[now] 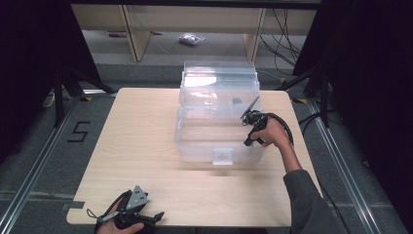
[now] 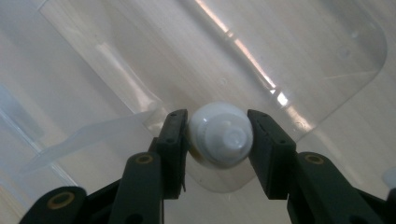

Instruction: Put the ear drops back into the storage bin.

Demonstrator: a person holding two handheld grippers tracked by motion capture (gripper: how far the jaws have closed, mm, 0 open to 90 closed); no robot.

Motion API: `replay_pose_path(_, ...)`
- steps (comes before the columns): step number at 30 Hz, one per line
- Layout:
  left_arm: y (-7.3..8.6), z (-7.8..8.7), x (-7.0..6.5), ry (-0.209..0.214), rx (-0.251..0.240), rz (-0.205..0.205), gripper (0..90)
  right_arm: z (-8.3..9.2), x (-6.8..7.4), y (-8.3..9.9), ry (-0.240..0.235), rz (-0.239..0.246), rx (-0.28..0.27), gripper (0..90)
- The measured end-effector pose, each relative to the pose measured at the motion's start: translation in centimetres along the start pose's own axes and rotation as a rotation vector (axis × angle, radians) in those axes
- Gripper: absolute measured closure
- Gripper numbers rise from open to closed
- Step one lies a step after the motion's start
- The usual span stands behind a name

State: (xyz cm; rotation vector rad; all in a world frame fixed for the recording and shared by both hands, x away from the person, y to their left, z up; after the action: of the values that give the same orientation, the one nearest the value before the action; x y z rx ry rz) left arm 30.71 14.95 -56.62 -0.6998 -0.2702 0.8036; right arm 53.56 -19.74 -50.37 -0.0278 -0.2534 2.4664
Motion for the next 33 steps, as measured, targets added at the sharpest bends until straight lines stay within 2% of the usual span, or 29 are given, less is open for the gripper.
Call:
replay_pose_path(1,-0.1,0.0,-0.1,0.004,-0.008,0.009,15.1,0.0,0.1,0.0,0.001,-0.014,0.001,60.1)
replay_pose_path(5,-0.1,0.0,0.0,0.002,-0.006,-0.005,15.1,-0.2,0.1,0.0,-0.002,-0.019,0.010,60.1)
replay_pose_path(8,-0.2,-0.3,-0.2,0.000,-0.033,0.042,15.2,-0.5,0.1,0.0,-0.003,-0.018,0.011,60.0)
replay_pose_path(12,-0.2,-0.2,-0.3,0.001,-0.035,0.043,15.1,-0.7,-0.1,0.1,0.000,-0.012,0.019,60.0)
replay_pose_path(14,-0.2,-0.3,-0.2,-0.001,-0.032,0.040,15.1,-0.8,0.2,0.3,-0.018,-0.041,0.042,60.0)
replay_pose_path(15,-0.2,-0.3,-0.2,0.000,-0.032,0.040,15.1,-0.9,0.2,0.4,-0.020,-0.038,0.042,60.0)
replay_pose_path(19,-0.2,-0.3,-0.2,0.000,-0.031,0.040,15.1,-1.0,-0.1,0.4,-0.006,-0.033,0.043,59.5)
replay_pose_path(21,-0.2,-0.2,-0.2,0.000,-0.031,0.037,15.1,-0.8,0.1,0.4,-0.005,-0.045,0.046,55.8)
replay_pose_path(22,-0.2,-0.2,-0.1,-0.001,-0.029,0.023,15.1,-0.5,0.0,0.2,0.009,-0.043,0.032,51.4)
replay_pose_path(23,-0.2,-0.2,-0.2,-0.001,-0.030,0.027,15.1,-0.3,0.0,0.1,0.002,-0.034,0.023,49.9)
replay_pose_path(24,-0.2,-0.2,-0.2,0.000,-0.030,0.028,15.1,0.1,0.3,0.0,-0.001,-0.053,0.030,49.5)
replay_pose_path(25,-0.2,-0.2,-0.1,0.000,-0.030,0.029,15.1,0.5,0.2,-0.2,0.003,-0.028,-0.001,46.9)
replay_pose_path(28,-0.2,-0.2,-0.2,-0.001,-0.032,0.029,15.1,1.9,0.5,-0.4,0.018,-0.040,-0.020,44.4)
replay_pose_path(29,-0.2,-0.2,-0.2,0.000,-0.031,0.029,15.1,2.1,0.5,-0.5,0.022,-0.046,-0.034,43.2)
replay_pose_path(30,-0.2,-0.2,-0.1,0.000,-0.029,0.025,15.1,2.6,0.3,-0.7,0.032,-0.032,-0.062,41.0)
replay_pose_path(33,-0.2,-0.2,-0.1,-0.001,-0.030,0.028,15.2,3.7,0.3,-1.0,0.038,-0.060,-0.116,37.8)
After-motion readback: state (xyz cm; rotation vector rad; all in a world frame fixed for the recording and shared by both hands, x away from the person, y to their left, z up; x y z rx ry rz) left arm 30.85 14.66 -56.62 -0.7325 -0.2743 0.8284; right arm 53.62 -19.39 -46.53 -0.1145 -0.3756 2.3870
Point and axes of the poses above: each handheld gripper's, and its own axes: z roughly backward along the jaws, y roughly out of its underside, x roughly to its left, the point moved 8 cm from there along -z, roughly forward along the jaws, and after that the axes turned 5 degrees about z, right-handed, at the moved point
